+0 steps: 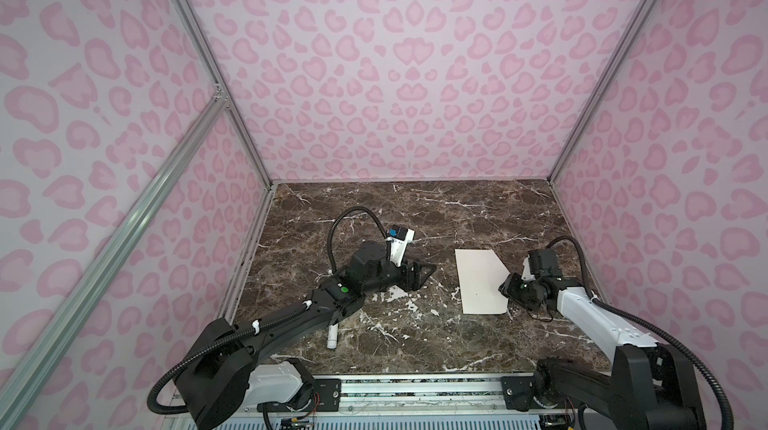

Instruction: Place the letter into the envelope and seal it

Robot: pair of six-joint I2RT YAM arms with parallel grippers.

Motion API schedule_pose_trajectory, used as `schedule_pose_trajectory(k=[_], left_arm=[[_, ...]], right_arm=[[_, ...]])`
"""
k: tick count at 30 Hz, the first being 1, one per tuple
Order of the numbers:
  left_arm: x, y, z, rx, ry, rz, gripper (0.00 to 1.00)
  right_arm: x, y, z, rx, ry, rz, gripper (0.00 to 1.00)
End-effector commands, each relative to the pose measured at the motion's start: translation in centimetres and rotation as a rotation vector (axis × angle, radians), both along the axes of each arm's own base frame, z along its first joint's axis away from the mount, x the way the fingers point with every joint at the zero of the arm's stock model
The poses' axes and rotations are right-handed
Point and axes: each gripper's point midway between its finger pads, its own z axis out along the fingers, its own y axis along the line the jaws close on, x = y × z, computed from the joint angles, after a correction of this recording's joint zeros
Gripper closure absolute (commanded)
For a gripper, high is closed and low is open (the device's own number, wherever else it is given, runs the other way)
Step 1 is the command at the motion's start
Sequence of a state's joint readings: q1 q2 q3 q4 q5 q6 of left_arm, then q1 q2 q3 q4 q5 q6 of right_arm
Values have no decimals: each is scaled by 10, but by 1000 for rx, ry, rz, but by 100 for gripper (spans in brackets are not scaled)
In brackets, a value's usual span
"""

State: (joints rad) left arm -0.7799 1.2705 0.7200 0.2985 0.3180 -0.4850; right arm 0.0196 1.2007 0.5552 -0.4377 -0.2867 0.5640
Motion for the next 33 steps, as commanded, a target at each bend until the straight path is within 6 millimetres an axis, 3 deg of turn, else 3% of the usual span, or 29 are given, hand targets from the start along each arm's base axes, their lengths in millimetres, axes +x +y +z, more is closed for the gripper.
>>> schedule_pose_trajectory(k=[1, 9, 16, 20, 26, 33], left_arm=[[-1, 2, 8, 3, -32, -6, 31], [-1, 9, 5, 23, -41, 22, 31], [0, 11, 0, 33, -38, 33, 31], [0, 13, 0, 44, -45, 36, 30], [-2, 18, 5, 46, -61, 45, 30], [-9, 41, 11, 76, -90, 101, 29]], right_arm=[[5, 4, -3, 4, -12, 43, 55], [9, 10, -10, 24, 9, 92, 65], [17, 20, -5, 60, -34, 126, 87], [18, 36, -1, 54, -55, 187, 100], [18, 73, 13, 64, -89, 238, 100], [23, 112, 44, 129, -190, 236, 100]])
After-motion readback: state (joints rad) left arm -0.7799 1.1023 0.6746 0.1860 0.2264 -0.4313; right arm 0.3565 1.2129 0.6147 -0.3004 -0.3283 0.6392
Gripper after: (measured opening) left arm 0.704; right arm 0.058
